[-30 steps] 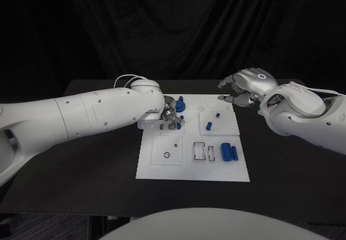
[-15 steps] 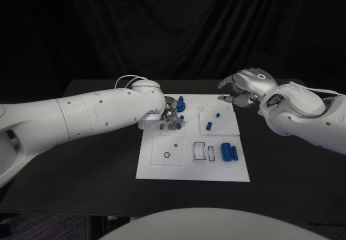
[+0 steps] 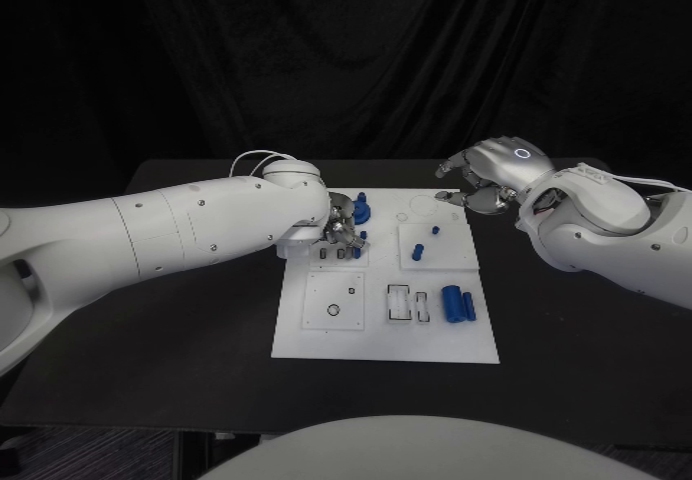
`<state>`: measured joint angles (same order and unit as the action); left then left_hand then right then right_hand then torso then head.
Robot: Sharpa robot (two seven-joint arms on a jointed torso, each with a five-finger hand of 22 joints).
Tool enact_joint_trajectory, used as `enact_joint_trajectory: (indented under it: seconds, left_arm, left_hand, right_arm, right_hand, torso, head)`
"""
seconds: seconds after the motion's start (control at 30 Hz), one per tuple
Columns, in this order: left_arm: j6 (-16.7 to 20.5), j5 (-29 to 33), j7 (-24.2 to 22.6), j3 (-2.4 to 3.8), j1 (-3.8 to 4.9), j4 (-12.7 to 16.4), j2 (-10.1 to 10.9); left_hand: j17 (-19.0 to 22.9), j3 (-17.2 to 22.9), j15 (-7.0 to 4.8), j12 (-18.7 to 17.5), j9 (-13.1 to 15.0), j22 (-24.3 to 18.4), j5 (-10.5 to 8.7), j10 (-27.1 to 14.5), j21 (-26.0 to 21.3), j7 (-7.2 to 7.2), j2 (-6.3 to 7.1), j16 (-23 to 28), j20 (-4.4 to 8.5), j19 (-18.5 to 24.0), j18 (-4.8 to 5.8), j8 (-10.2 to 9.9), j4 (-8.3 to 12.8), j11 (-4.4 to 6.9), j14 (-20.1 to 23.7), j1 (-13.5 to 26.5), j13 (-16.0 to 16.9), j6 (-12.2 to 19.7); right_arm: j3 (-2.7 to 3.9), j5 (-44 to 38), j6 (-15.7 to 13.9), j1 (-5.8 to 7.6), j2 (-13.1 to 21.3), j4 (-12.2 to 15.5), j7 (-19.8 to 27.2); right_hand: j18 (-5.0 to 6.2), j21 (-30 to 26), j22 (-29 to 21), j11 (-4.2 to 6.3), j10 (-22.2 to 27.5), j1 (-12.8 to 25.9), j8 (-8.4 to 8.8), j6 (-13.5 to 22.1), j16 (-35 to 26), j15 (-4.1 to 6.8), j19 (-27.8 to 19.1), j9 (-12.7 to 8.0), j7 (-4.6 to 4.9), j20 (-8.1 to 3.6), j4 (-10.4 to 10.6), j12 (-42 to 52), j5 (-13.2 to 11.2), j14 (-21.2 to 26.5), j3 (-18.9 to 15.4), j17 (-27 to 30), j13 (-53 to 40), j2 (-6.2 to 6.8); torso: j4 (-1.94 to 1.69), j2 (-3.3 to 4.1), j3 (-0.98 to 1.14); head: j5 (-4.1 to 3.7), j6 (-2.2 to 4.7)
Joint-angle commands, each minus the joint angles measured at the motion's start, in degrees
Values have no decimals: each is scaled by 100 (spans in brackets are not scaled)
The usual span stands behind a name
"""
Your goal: Assemble the parts on the task board
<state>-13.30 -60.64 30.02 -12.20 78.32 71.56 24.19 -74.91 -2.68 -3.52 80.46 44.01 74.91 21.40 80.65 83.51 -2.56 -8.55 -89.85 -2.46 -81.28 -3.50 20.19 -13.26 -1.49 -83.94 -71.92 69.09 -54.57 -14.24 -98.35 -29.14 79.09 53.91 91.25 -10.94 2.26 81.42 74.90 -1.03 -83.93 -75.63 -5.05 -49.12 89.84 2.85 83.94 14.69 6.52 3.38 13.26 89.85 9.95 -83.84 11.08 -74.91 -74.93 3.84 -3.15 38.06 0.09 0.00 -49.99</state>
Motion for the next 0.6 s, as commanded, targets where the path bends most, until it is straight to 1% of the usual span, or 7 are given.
enact_joint_trajectory:
  seconds: [0.03, 0.2, 0.33, 0.37, 0.4, 0.43, 0.6]
  left_arm:
    - [-101, 31, -103, 5, -12, 1, -22]
    - [-118, 31, -101, 5, -13, -3, -23]
    - [-151, 31, -88, 5, -13, -5, -19]
    - [-156, 31, -87, 5, -13, -6, -18]
    - [-164, 31, -86, 5, -14, -7, -17]
    - [-170, 31, -85, 5, -14, -7, -17]
    - [-186, 31, -81, 5, -14, -8, -12]
  left_hand:
    - [-1509, 123, -55, 954, 30, 327, 98, 935, -37, 9, 67, -15, 4, 19, 32, -52, 36, 294, -606, -59, 2091, -66]
    - [-1509, 378, -62, 954, 93, 337, 163, 935, -45, 16, 172, -15, 11, 15, 32, -110, 92, 302, -606, -71, 2091, -95]
    - [-1509, 480, -64, 954, 121, 346, 175, 935, -46, 17, 216, -15, 12, 10, 34, -130, 103, 304, -606, -54, 2091, -109]
    - [-1509, 583, -64, 954, 149, 342, 188, 935, -54, 17, 260, -15, 14, 15, 31, -151, 109, 304, -606, -28, 2091, -122]
    - [-1509, 583, -64, 954, 149, 342, 188, 935, -54, 17, 260, -15, 14, 15, 31, -151, 109, 304, -606, -28, 2091, -122]
    - [-1509, 662, -65, 954, 170, 348, 193, 935, -55, 18, 297, -15, 14, 11, 33, -168, 114, 305, -606, -5, 2091, -130]
    - [-1509, 856, -67, 954, 220, 353, 207, 935, -63, 20, 382, -15, 17, 11, 32, -206, 151, 307, -606, 28, 2091, -145]
  right_arm:
    - [4, -20, 18, -13, 1, -4, -15]
    - [4, -20, 19, -13, 2, -5, -17]
    - [4, -20, 23, -13, 2, -6, -20]
    - [4, -20, 24, -13, 2, -6, -21]
    - [4, -20, 25, -13, 1, -7, -22]
    - [4, -20, 26, -13, 1, -8, -22]
    - [4, -20, 30, -13, -3, -9, -24]
  right_hand:
    - [-12, -20, 1227, 7, -607, -1, -7, -32, 16, -9, 206, -5, -11, 13, 4, 15, 22, -616, 8, -1509, -1507, -54]
    - [-11, -24, 1226, 6, -607, -11, -7, -38, 16, -10, 204, -7, -9, 14, -3, 15, 28, -616, 12, -1509, -1507, -57]
    - [-11, -24, 1226, 6, -607, -11, -7, -38, 16, -10, 204, -7, -9, 14, -3, 15, 28, -616, 12, -1509, -1507, -57]
    - [-11, -24, 1226, 6, -607, -11, -7, -38, 16, -10, 204, -7, -9, 14, -3, 15, 28, -616, 12, -1509, -1507, -57]
    - [-11, -24, 1226, 6, -607, -11, -7, -38, 16, -10, 204, -7, -9, 14, -3, 15, 28, -616, 12, -1509, -1507, -57]
    - [-11, -24, 1226, 6, -607, -11, -7, -38, 16, -10, 204, -7, -9, 14, -3, 15, 28, -616, 12, -1509, -1507, -57]
    - [-9, -30, 1224, 5, -607, -19, -8, -43, 16, -11, 201, -8, -8, 14, -9, 15, 32, -616, 15, -1509, -1507, -59]
  torso:
    - [0, -3, 3]
    - [9, -1, 1]
    - [-2, 2, -2]
    - [-2, 2, -2]
    - [-2, 3, -2]
    - [-4, 3, -3]
    - [0, 2, -2]
  head:
    - [0, -1]
    - [10, -1]
    - [7, -1]
    - [9, -1]
    - [11, -1]
    - [12, -1]
    - [26, -1]
